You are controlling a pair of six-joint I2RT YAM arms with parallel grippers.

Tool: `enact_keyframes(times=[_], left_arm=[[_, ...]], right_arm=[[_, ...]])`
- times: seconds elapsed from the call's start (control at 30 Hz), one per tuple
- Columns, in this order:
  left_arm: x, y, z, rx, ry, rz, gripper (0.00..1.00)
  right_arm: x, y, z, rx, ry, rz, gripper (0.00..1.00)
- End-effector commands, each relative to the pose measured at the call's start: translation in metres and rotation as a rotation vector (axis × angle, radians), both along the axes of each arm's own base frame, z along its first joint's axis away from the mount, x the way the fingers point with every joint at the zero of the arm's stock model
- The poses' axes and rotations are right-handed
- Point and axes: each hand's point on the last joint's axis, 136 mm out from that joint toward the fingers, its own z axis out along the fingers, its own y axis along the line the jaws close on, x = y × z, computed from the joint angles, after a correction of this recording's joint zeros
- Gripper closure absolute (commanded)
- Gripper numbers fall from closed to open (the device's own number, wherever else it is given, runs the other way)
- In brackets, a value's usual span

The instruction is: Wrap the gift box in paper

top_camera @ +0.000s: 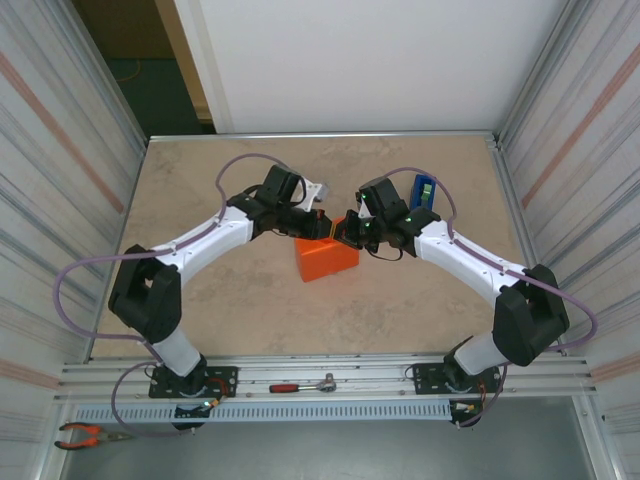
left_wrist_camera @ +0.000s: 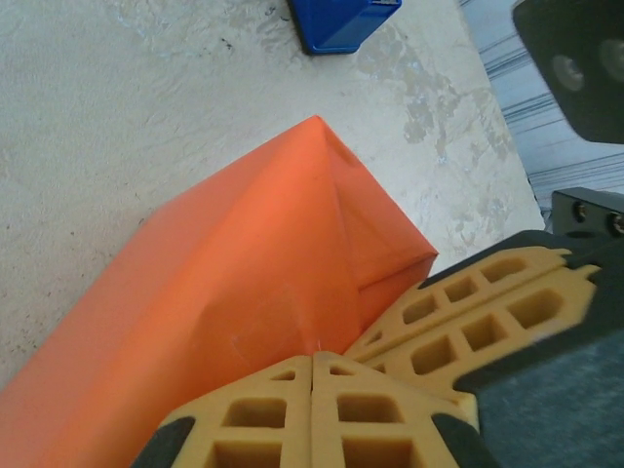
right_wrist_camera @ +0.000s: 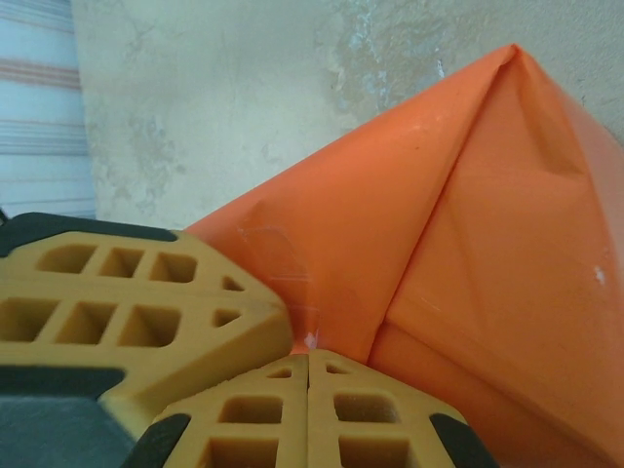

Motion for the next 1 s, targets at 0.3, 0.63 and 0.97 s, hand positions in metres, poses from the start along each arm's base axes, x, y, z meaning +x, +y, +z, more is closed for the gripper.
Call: enact_keyframes(times=[0.3, 0.63, 0.97], left_arm=[[0.014, -0.006, 0.021, -0.009, -0.057, 0.0, 1.0], [0.02, -0.013, 0.016, -0.009, -0.039, -0.004, 1.0], [0.015, -0.005, -0.011, 0.033, -0.007, 0.022, 1.0]], right_arm=[[-0.035, -0.024, -0.064, -0.176, 0.196, -0.003, 1.0], [-0.036, -0.025, -0.065, -0.175, 0.196, -0.007, 1.0], [-0.036, -0.025, -0.065, -0.173, 0.196, -0.01, 1.0]])
